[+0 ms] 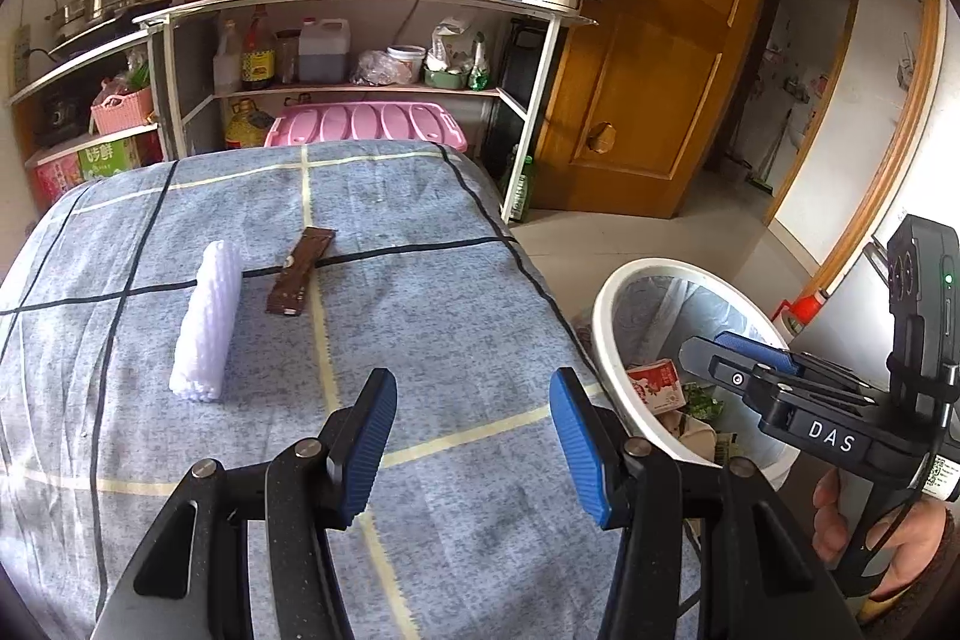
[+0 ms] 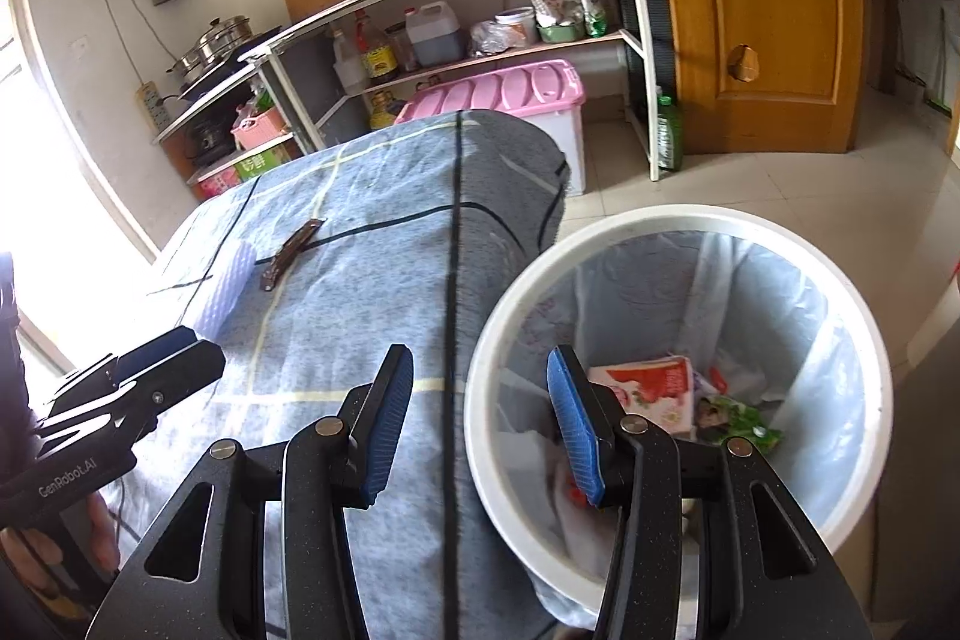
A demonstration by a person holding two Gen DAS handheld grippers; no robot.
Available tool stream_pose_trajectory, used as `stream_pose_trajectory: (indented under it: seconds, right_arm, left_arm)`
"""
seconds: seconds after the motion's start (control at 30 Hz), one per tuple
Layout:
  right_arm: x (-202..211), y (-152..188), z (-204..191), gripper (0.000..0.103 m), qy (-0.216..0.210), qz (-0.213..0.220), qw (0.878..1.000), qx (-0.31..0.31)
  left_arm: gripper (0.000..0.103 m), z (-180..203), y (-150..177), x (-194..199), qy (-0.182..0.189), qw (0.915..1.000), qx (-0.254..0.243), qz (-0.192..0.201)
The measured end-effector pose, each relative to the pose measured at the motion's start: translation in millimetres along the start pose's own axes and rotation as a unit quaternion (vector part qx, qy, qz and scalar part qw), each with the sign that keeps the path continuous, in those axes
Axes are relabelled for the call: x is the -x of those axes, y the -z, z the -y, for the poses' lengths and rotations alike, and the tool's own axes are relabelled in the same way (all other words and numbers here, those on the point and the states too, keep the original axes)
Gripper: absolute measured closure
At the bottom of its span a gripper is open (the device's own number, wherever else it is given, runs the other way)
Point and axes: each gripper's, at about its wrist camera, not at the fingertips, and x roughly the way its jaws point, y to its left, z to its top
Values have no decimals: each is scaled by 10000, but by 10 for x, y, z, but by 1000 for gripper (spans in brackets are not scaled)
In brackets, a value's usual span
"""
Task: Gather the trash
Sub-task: 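Move both open grippers back toward the white foam sleeve and brown packet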
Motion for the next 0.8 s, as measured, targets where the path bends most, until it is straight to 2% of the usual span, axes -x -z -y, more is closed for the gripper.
stream_pose_trajectory:
  seconds: [0.17,0.4,0.63,0.8]
  right_arm:
    - [-162,-76,-260,55,-125,7,9999,113]
    - [-399,-168,-625,55,-232,-62,9991,354]
    - [-569,-287,-844,55,-327,-63,9984,452]
    - [-721,-430,-960,55,-352,-51,9980,527]
  left_arm:
    - [50,-280,-31,33,-227,9996,155,57]
    - [50,-674,-62,17,-763,9966,293,92]
    - [50,-1019,-88,-51,-860,9951,484,47]
    - [45,-1237,-117,-169,-910,9940,600,-27]
